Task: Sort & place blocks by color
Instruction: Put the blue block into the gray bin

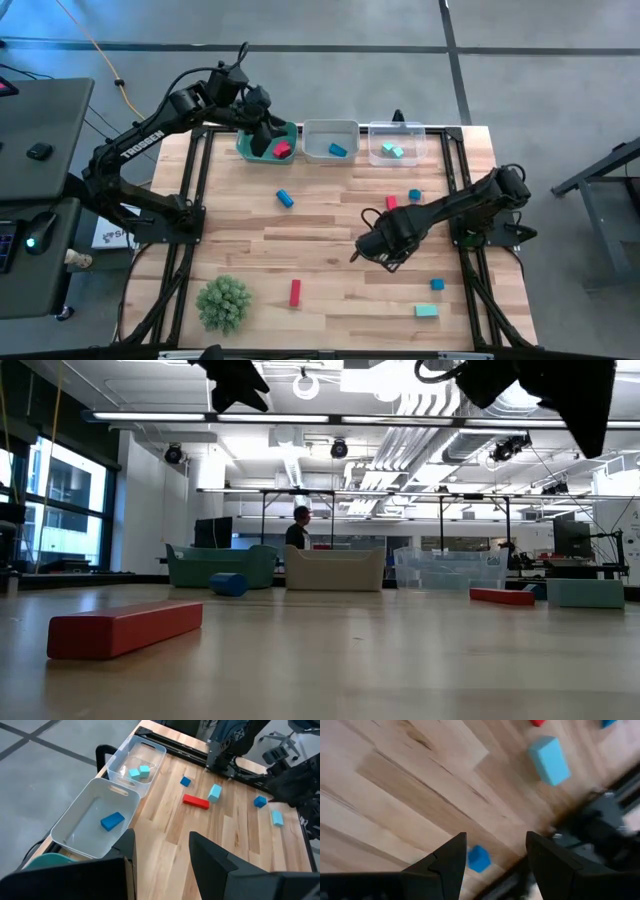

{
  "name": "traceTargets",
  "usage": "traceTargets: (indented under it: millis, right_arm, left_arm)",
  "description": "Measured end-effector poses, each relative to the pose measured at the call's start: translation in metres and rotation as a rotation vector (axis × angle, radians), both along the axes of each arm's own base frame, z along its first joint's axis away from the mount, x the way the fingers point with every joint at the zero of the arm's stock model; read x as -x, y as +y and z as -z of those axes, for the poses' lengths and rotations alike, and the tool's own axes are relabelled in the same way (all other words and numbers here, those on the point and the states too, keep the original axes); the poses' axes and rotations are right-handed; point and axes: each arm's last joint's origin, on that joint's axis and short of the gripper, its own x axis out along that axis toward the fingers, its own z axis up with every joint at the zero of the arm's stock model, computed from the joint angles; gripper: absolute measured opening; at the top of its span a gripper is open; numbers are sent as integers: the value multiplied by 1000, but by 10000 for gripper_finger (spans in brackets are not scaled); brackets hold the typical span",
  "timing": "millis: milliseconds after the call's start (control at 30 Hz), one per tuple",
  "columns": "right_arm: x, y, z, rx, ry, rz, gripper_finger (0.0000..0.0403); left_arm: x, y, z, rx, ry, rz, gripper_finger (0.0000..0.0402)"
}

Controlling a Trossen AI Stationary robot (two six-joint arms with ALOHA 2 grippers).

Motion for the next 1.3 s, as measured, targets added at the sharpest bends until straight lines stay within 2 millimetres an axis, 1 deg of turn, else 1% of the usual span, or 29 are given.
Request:
traceTargets:
  millis: [100, 300, 533, 733, 900, 1100, 1200, 1300]
  right_arm:
    - [5, 4, 4, 7, 2, -44, 195]
    - [35, 14, 17, -27, 66, -56, 195]
    - [66, 21, 21, -77, -6, -105, 195]
    - [91, 26, 24, -120, -79, -189, 195]
    - [111, 35, 38, -229, -138, -286, 195]
    - [133, 41, 58, -223, -111, -376, 195]
    - [139, 44, 65, -222, -110, -456, 195]
    - [144, 51, 72, -255, -143, -559, 195]
  left_arm:
    - [0, 0, 0, 16, -6, -12, 104]
    - [0, 0, -1, 22, -13, -21, 104]
    - [0, 0, -1, 27, -14, -30, 104]
    - [0, 1, -1, 13, -10, -22, 104]
    - [0, 1, -1, 32, -15, -36, 104]
    - [0, 1, 0, 69, -25, -62, 104]
    - [0, 1, 0, 95, -32, -81, 104]
    - [0, 1, 0, 108, -36, -90, 104]
